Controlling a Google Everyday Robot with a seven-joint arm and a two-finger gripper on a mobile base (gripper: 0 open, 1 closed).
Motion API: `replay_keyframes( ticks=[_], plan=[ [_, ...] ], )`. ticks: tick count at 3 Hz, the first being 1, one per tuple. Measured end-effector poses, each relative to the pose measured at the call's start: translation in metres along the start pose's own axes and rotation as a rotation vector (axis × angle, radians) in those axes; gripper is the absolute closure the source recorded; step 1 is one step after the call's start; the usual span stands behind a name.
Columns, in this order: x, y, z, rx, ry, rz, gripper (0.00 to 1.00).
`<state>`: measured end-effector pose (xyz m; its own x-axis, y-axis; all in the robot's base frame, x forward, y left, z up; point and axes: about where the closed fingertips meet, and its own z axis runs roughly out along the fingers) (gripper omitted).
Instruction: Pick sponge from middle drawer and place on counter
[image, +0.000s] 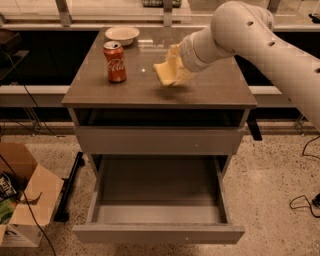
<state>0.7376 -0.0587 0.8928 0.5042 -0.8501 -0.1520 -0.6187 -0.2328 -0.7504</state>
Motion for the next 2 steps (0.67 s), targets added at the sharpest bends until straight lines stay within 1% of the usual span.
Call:
replay_keyframes(
  ticks=[1,2],
  plan=[
    [-0.0016,0.0015,0.0032,-0.004,-0.004,0.000,0.19],
    [-0.0027,0.0024,0.0052,-0.007,-0.006,-0.001,0.00]
  ],
)
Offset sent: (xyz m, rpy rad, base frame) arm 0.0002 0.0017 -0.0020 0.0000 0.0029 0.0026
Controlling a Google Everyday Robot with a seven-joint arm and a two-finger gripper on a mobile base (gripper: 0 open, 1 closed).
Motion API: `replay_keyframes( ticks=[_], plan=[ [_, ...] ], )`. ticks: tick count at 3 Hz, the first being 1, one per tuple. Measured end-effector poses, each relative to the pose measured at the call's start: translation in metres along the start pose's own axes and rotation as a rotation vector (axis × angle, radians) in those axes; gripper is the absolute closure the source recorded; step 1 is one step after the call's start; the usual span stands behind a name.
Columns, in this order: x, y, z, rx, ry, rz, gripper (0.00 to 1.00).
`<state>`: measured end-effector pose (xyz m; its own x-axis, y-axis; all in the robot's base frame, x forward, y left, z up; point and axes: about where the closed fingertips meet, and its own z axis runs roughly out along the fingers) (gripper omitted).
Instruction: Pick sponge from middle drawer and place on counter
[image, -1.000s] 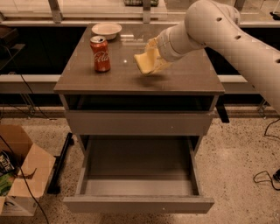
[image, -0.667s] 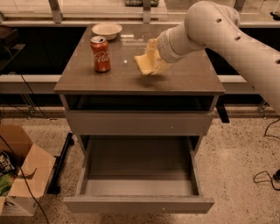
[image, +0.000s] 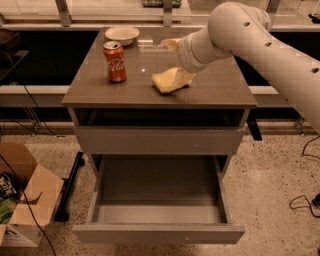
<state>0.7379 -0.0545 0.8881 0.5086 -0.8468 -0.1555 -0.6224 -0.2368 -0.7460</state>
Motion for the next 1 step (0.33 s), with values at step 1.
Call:
replay_keyframes(
  ticks=[1],
  plan=[
    [-0.0001,0.0001,0.0002,0.000,0.000,0.000,0.00]
  ],
)
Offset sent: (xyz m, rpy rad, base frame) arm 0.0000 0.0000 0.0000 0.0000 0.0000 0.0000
